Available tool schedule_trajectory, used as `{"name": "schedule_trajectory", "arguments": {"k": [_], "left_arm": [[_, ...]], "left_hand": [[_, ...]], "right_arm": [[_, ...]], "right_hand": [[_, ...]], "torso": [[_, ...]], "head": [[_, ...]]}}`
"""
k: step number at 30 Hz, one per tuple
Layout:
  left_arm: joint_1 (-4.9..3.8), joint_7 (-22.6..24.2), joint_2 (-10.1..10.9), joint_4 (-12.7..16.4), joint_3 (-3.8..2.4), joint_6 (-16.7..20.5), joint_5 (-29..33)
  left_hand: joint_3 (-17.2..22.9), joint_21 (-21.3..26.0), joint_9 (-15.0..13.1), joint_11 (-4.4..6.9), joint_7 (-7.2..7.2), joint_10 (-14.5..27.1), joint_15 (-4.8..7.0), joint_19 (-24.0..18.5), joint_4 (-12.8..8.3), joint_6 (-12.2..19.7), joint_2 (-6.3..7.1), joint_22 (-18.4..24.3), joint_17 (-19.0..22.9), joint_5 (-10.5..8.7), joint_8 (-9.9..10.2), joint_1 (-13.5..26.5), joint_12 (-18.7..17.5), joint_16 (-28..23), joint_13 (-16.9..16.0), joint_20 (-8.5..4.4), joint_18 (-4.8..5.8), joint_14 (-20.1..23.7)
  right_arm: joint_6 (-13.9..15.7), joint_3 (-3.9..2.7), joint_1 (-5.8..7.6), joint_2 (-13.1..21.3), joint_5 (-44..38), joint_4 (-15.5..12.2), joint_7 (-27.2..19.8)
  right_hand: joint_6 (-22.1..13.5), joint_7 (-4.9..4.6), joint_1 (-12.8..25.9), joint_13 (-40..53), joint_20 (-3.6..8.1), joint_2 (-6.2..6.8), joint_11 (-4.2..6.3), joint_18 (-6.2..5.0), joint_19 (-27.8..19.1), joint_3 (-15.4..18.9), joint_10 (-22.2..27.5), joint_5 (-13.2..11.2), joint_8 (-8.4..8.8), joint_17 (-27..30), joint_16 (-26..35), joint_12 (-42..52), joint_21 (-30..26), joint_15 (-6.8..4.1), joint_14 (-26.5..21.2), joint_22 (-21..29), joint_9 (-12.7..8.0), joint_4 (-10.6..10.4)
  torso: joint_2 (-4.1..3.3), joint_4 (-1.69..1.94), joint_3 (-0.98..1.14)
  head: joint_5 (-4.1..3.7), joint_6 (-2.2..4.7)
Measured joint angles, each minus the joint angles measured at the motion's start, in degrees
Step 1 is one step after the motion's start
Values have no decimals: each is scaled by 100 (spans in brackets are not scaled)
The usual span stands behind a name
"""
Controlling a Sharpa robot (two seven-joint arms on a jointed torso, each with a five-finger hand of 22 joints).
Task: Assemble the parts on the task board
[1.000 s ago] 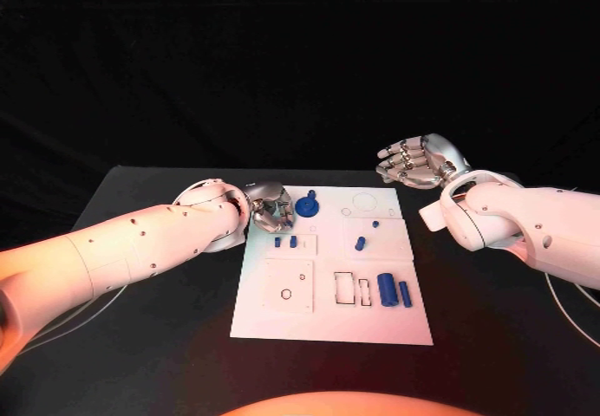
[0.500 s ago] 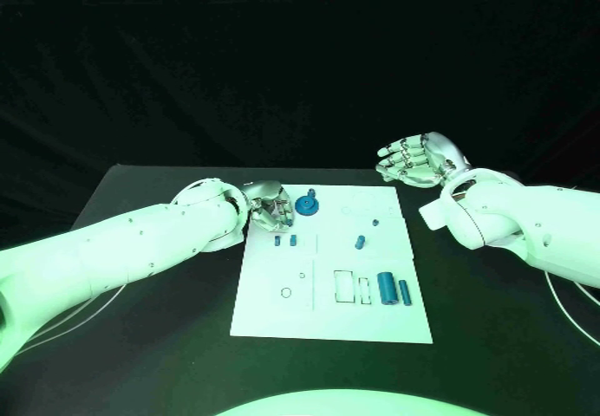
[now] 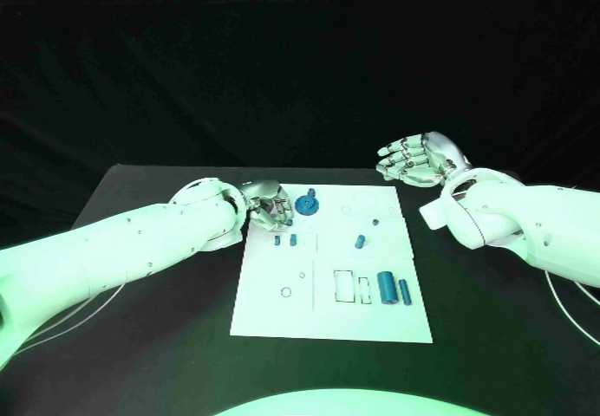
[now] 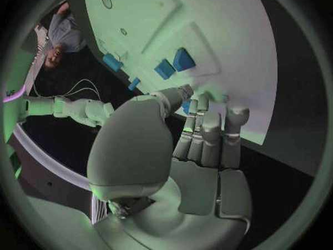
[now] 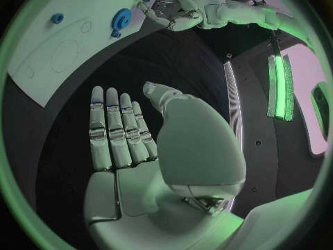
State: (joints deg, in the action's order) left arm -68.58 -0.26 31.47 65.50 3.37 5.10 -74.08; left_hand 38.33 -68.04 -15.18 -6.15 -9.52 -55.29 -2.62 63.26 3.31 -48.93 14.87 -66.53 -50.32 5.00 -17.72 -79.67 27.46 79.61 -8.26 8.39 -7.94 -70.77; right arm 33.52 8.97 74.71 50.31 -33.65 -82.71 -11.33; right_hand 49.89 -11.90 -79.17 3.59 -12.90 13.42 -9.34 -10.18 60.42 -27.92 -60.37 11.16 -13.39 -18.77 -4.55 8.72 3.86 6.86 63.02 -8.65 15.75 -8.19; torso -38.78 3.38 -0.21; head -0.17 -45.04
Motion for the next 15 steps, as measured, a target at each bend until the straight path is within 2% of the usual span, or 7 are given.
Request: {"name": "schedule_trajectory", "arguments": {"k": [7,10,11,13,15], "left_arm": [[0,-16,67,15,-22,0,1],[0,-22,123,35,-32,2,3],[0,-23,156,49,-40,5,5],[0,-24,212,77,-63,13,15],[-5,-24,288,113,-93,30,47]], "left_hand": [[0,0,0,0,1,0,15,0,0,41,0,13,18,0,0,0,-22,0,0,0,0,15],[0,1,0,0,1,0,15,0,0,41,0,14,27,0,0,0,-22,0,0,0,0,15],[0,26,0,-15,1,15,4,0,0,41,0,22,34,0,0,0,-22,0,0,0,0,27],[0,26,0,-20,1,20,-6,0,0,41,0,28,44,0,0,0,-22,0,-5,0,0,36],[0,114,0,-41,1,66,0,-106,0,41,0,99,170,0,13,0,-57,-68,-5,6,-1,136]], "right_arm": [[-4,0,0,8,-10,7,11],[-17,0,0,11,-33,23,29],[-30,0,0,13,-60,37,44],[-70,0,0,20,-133,61,81],[-141,0,0,25,-279,93,141]], "right_hand": [[11,-11,0,0,0,0,-3,0,-18,-10,17,0,0,22,0,-23,0,19,-19,33,-1,37],[32,-31,0,0,43,0,4,0,113,-17,22,0,0,17,-73,-42,93,-51,166,34,-7,136],[52,-11,0,0,80,0,8,0,214,-23,18,0,0,2,-129,-42,152,-86,280,21,-8,166],[99,33,-2,0,174,-1,78,0,439,-15,-52,0,0,-52,-251,-42,298,-167,524,-33,-8,253],[186,59,-55,0,305,-55,138,0,704,0,-157,0,0,-134,-404,-42,513,-273,825,-140,-15,372]], "torso": [[0,0,0],[0,1,0],[1,1,-1],[2,3,-1],[4,3,-2]], "head": [[-1,-5],[1,-3],[2,1],[3,12],[-22,30]]}}
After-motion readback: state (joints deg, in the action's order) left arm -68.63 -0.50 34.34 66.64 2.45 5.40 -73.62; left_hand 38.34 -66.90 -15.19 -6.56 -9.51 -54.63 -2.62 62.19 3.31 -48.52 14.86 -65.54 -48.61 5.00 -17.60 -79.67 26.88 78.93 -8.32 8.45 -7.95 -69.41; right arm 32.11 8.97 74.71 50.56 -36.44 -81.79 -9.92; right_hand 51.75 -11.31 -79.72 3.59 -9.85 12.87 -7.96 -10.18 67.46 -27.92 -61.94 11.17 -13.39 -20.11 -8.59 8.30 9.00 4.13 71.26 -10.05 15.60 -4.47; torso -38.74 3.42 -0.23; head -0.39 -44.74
